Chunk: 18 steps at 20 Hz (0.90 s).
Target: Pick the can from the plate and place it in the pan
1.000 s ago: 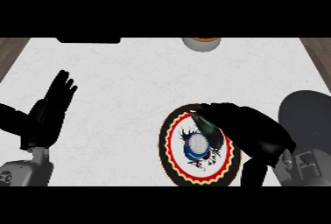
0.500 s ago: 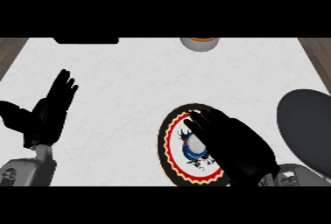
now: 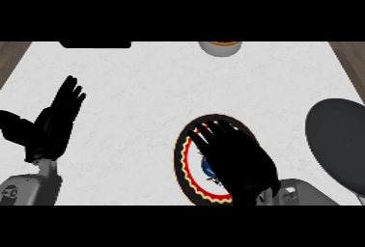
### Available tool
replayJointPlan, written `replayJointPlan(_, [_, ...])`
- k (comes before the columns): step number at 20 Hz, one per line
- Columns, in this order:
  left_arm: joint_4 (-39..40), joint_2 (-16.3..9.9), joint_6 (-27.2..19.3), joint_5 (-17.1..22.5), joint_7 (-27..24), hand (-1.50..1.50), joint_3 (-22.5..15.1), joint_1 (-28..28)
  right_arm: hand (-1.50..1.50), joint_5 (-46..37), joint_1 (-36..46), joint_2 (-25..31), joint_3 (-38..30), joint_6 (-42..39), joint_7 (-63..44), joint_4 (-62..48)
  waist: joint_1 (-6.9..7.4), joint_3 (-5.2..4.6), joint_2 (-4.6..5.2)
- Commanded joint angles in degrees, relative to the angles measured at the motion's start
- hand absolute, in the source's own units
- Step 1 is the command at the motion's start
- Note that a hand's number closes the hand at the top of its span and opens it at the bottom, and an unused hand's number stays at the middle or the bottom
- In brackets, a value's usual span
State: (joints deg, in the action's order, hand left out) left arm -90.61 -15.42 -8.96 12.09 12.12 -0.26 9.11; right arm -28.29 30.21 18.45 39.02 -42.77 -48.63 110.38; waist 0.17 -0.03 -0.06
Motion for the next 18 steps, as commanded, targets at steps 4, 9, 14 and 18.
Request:
replayJointPlan(4, [-2.00, -0.37, 0.86, 0.01, 2.48, 0.00, 1.11, -0.19, -1.50, -6.06, 0.00, -3.45, -0.24, -1.77, -2.34, -6.99, 0.06, 0.02, 0.01])
replayJointPlan(9, [-1.11, 0.08, 2.40, -0.57, 2.09, 0.00, 2.22, 0.58, -1.50, -12.36, 0.24, -7.48, -1.04, 0.50, 3.93, -13.80, 0.13, 0.03, 0.07])
replayJointPlan(14, [-1.31, 1.75, 1.77, -1.68, 2.77, 0.00, 2.27, 0.40, -1.50, -16.17, -4.01, -9.42, 0.74, -0.39, 4.84, -14.88, 0.04, 0.03, 0.04])
replayJointPlan(18, [-3.77, 3.55, 2.82, -2.64, -1.06, 0.00, 1.24, -4.56, -1.50, -18.02, 0.14, -8.03, -4.03, 1.42, 13.33, -23.09, 0.37, 0.03, 0.07])
